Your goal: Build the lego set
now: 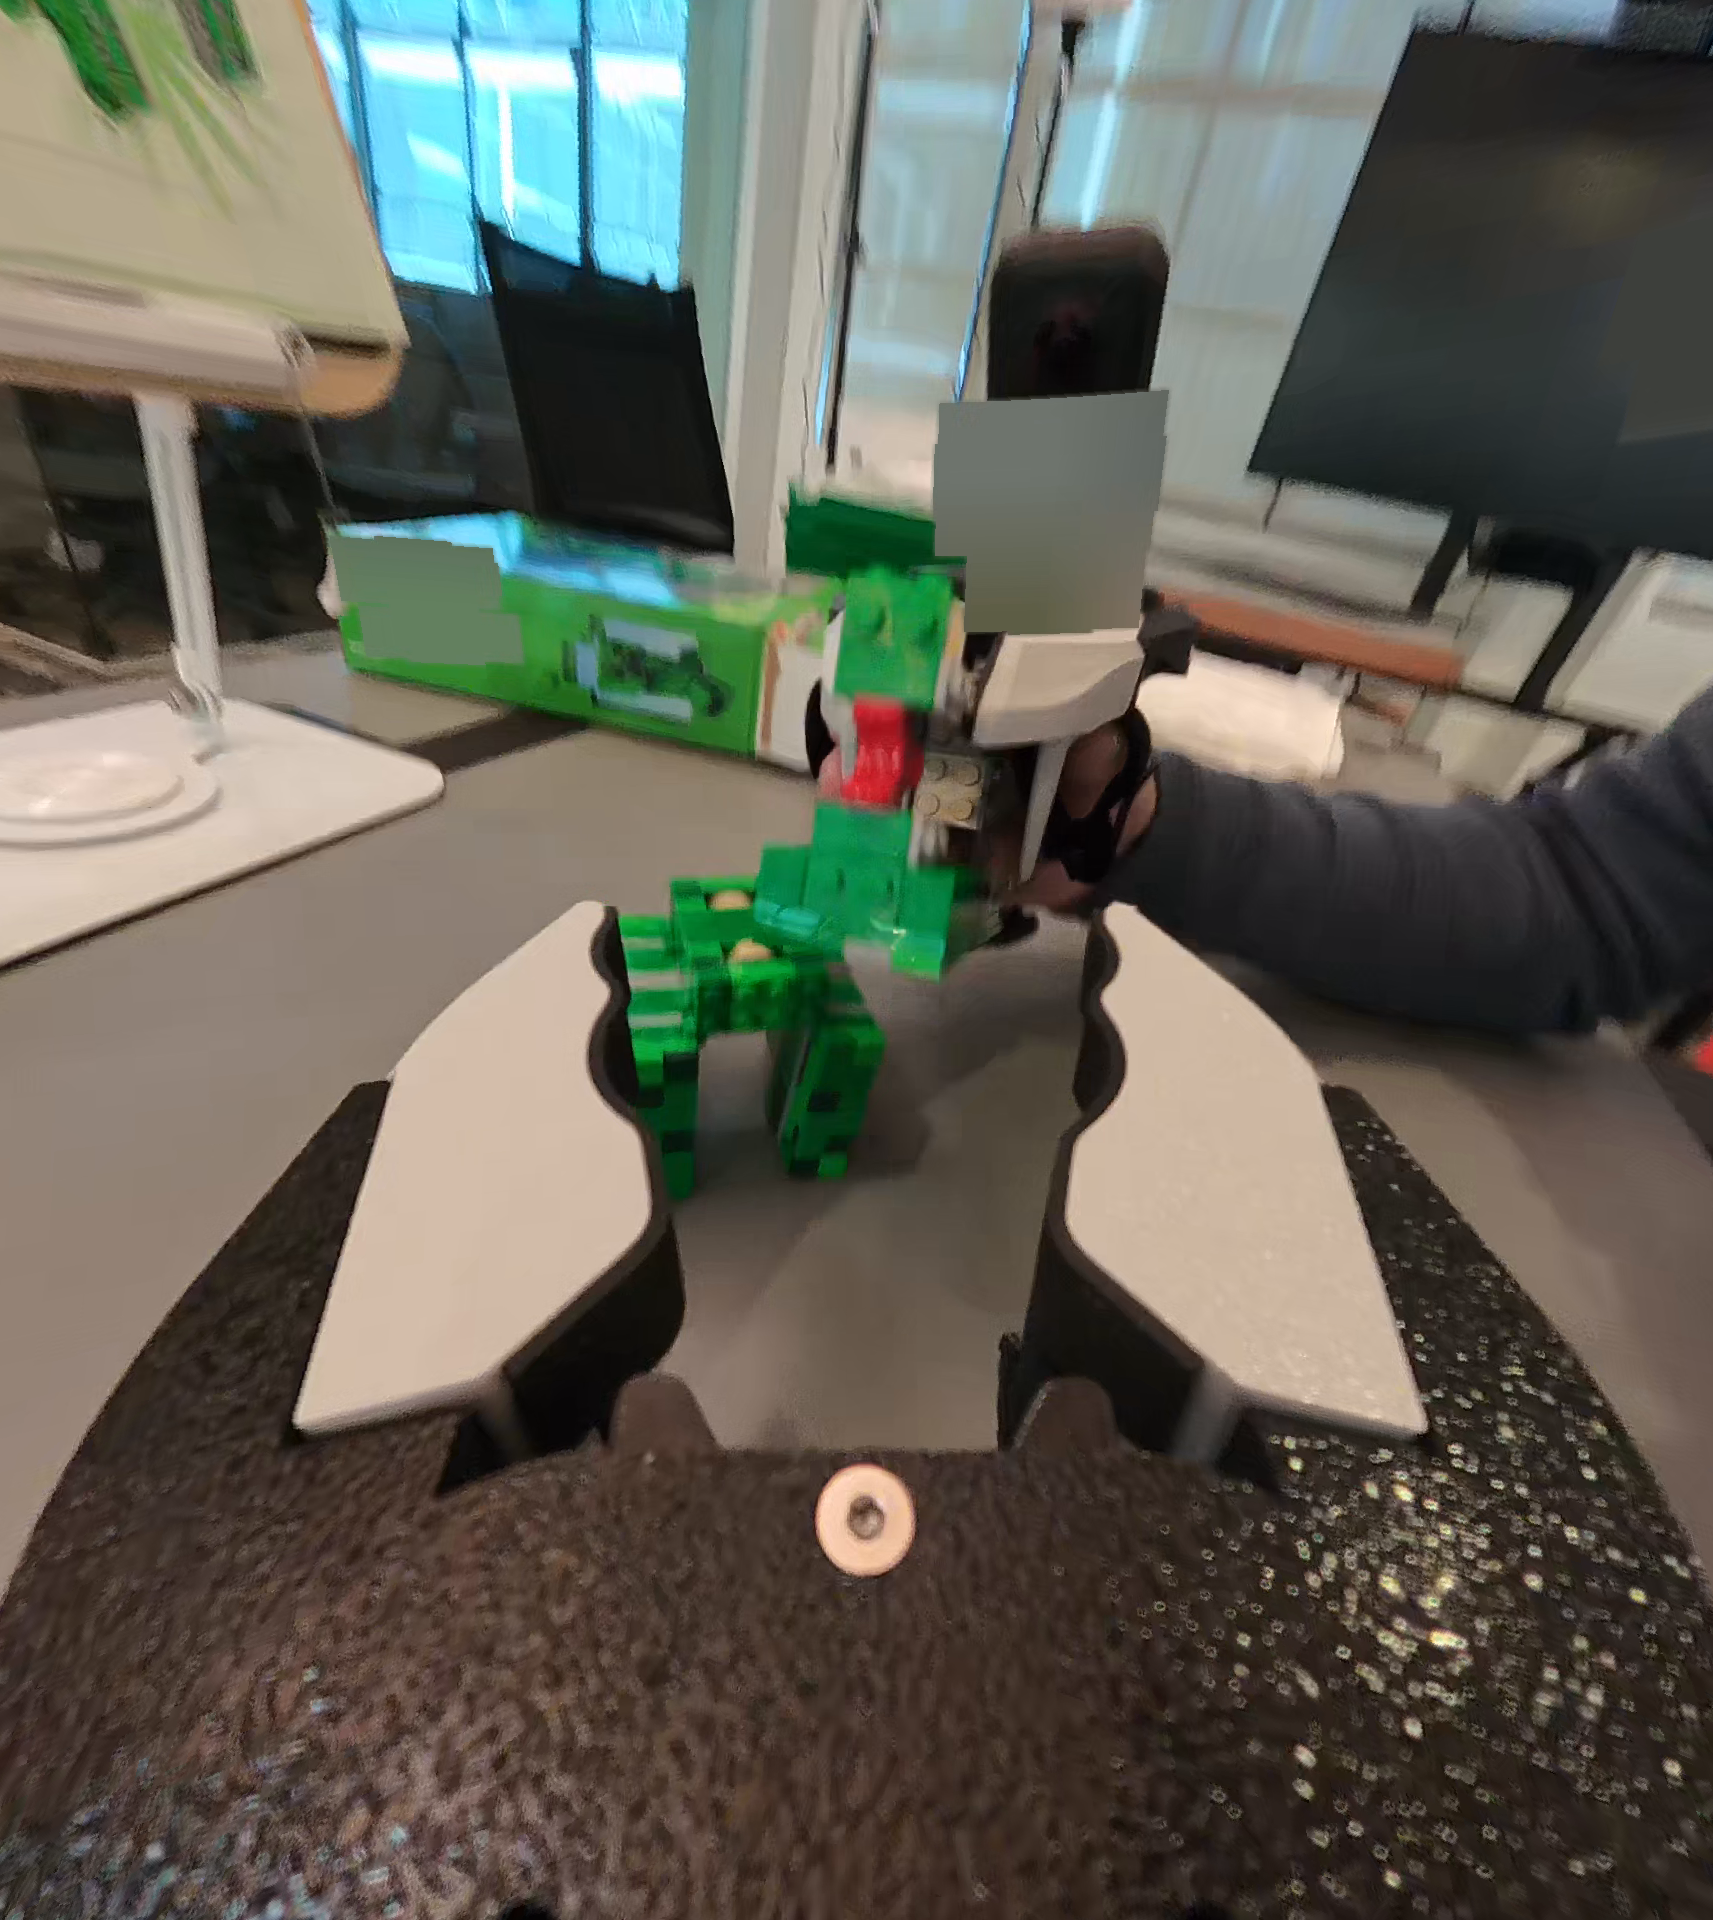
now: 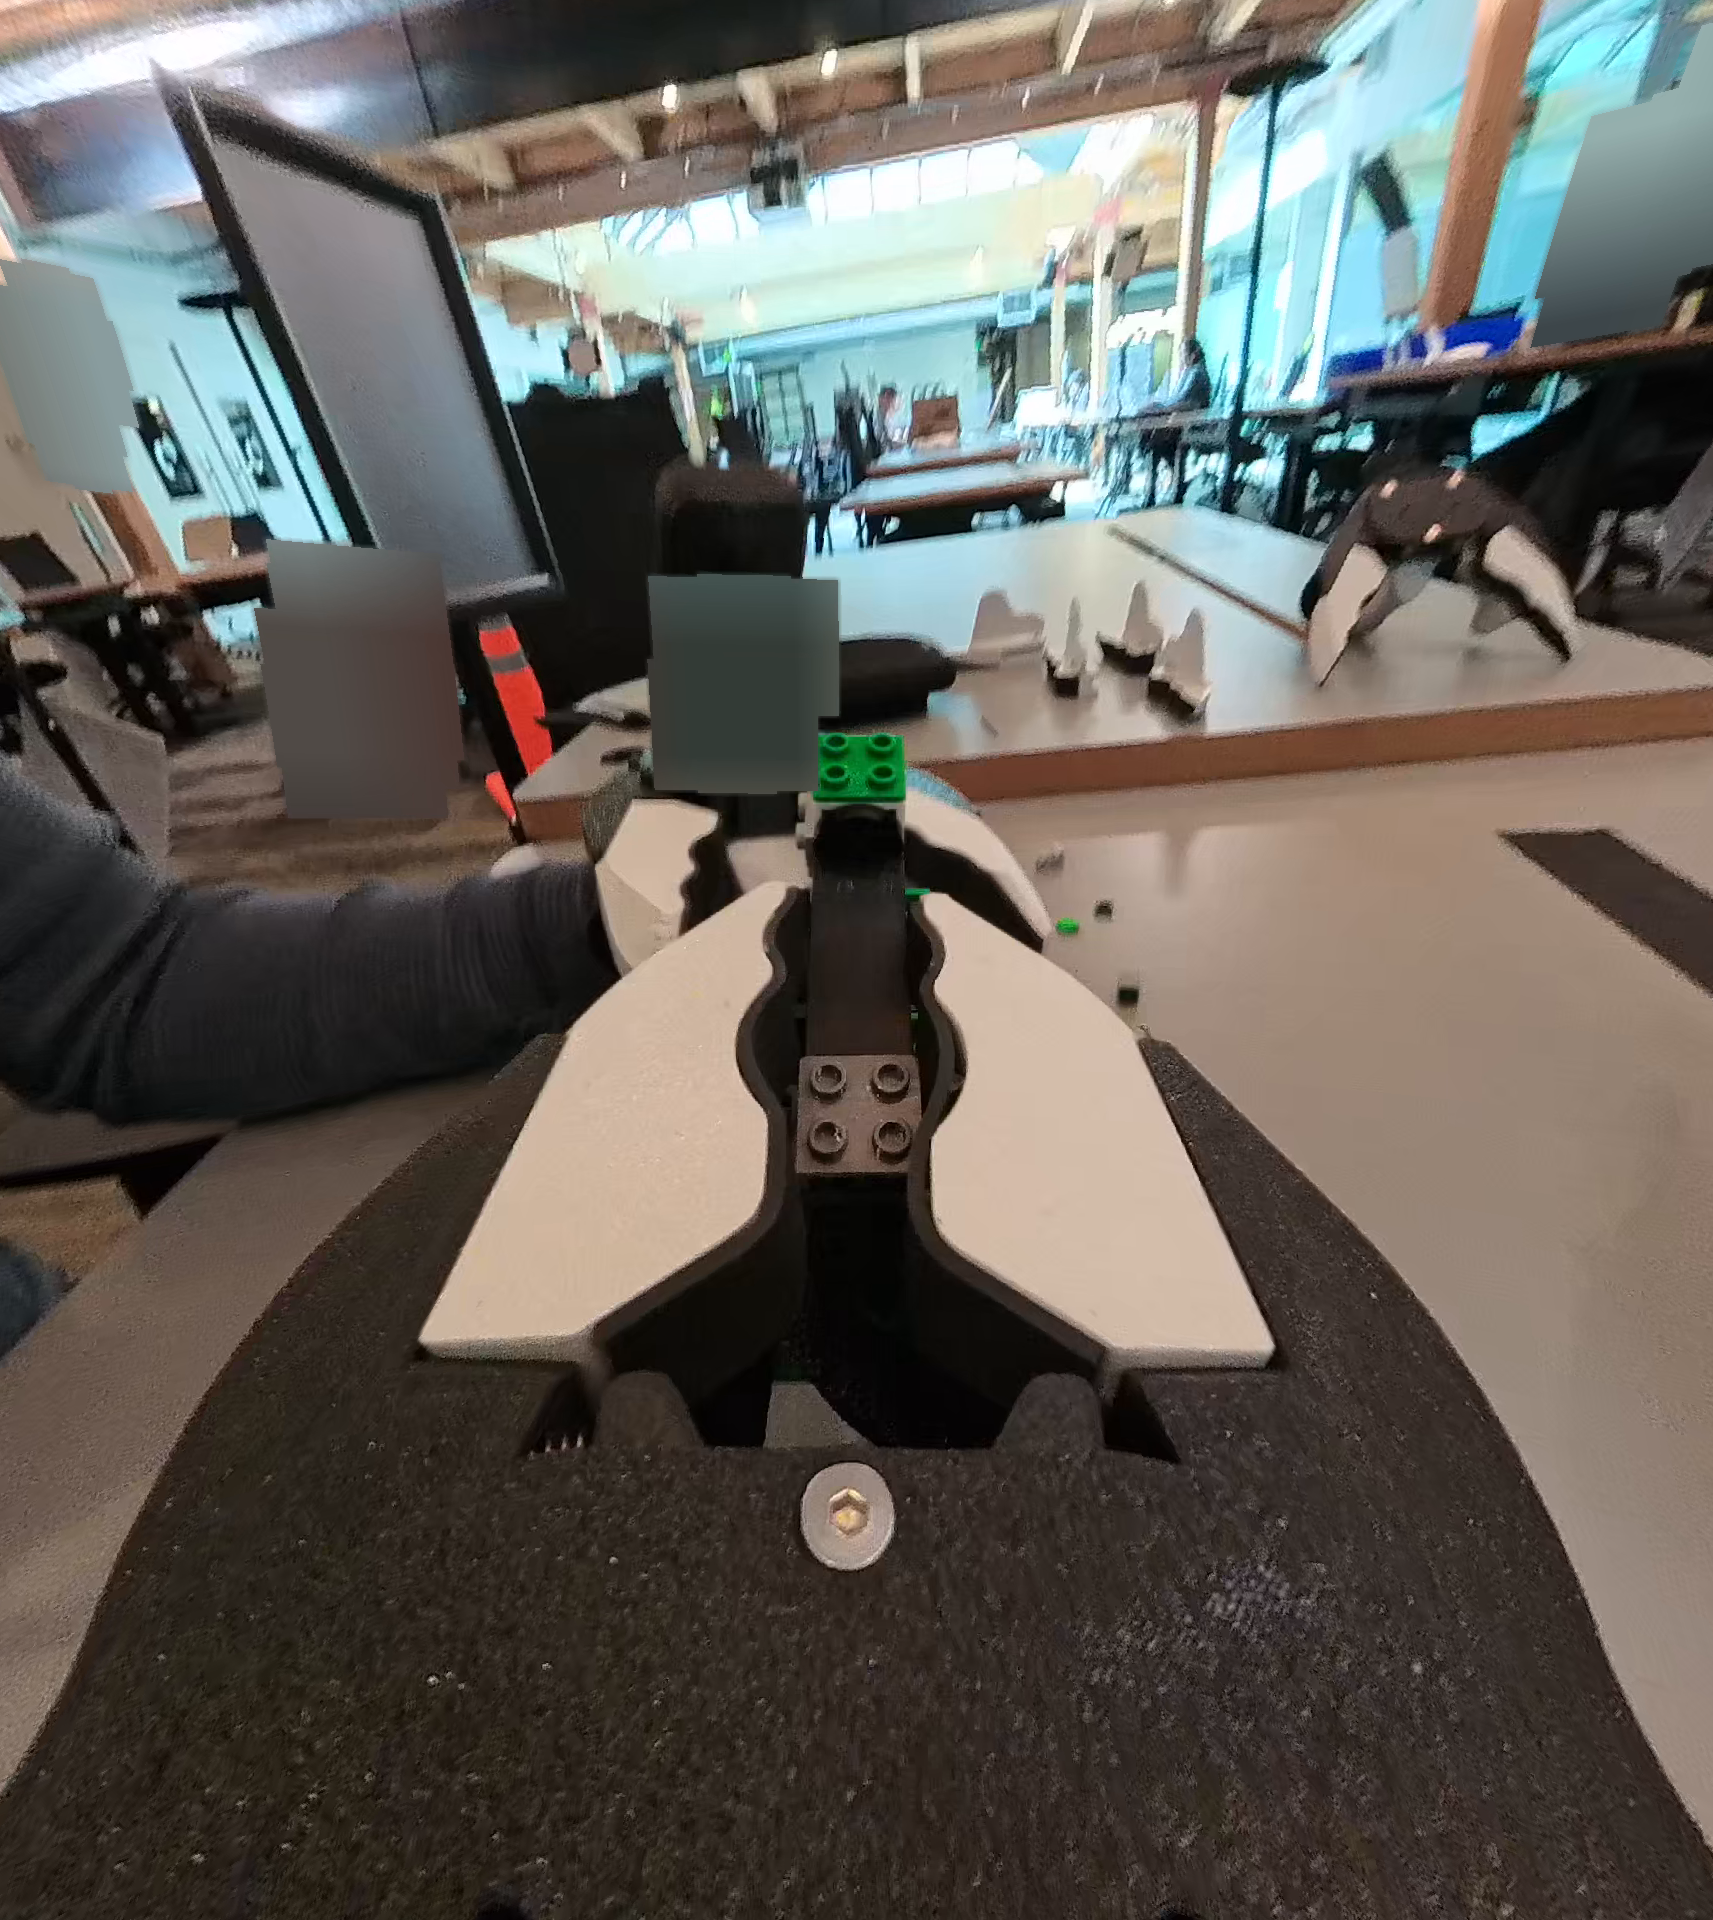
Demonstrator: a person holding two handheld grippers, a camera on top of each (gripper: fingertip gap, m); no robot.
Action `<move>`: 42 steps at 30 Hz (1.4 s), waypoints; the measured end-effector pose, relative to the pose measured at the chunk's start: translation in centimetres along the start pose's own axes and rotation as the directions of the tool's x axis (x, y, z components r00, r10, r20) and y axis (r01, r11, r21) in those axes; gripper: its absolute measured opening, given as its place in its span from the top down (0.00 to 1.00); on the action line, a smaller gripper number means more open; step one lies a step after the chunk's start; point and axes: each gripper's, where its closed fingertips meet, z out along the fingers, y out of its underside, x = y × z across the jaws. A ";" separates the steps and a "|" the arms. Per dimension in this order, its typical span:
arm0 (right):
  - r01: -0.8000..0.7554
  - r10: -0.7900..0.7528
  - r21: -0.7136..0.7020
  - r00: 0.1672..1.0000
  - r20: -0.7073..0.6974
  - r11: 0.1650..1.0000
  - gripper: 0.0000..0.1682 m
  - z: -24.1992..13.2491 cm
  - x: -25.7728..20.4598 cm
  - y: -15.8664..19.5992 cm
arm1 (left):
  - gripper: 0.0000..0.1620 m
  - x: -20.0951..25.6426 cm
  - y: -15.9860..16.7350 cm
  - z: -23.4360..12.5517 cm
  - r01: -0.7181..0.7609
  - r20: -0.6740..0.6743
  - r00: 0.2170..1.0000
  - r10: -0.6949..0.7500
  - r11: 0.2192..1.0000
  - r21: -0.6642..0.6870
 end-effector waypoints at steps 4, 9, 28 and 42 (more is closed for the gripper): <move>-0.014 0.016 0.154 1.000 -0.014 0.988 0.90 0.0 0.0 -3.4 | 0.53 0.1 -2.6 0.4 0.101 -0.028 0.995 -0.097 0.969 0.226; -0.036 0.030 0.233 0.999 0.028 0.972 0.90 0.9 -0.9 -5.1 | 0.57 1.7 -4.1 1.7 0.192 -0.153 0.977 -0.147 0.920 0.340; 0.096 -0.103 -0.079 0.990 -0.097 0.992 0.61 -3.8 2.4 -0.8 | 0.77 -0.8 -2.1 -0.6 -0.130 0.158 0.980 0.124 0.991 0.028; 0.141 -0.110 -0.482 0.990 0.091 0.865 0.54 -4.1 4.8 5.9 | 0.77 -2.4 1.0 -1.2 -0.056 0.210 0.972 0.107 0.970 -0.236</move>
